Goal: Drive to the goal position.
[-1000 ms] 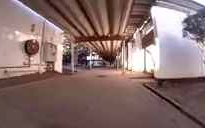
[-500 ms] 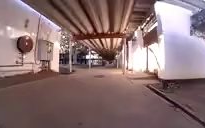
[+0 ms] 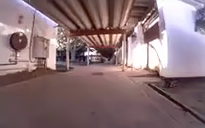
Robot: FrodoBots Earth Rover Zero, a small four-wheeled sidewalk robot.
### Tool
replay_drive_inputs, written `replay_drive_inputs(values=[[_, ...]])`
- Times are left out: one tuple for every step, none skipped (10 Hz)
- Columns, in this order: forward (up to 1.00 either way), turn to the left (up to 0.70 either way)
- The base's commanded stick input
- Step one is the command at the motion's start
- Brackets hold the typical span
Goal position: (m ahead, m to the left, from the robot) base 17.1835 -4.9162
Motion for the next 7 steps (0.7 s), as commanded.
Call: replay_drive_inputs(values=[[0.7,0.0],[0.7,0.0],[0.7,0.0],[0.7,0.0],[0.7,0.0],[0.7,0.0],[0.7,0.0]])
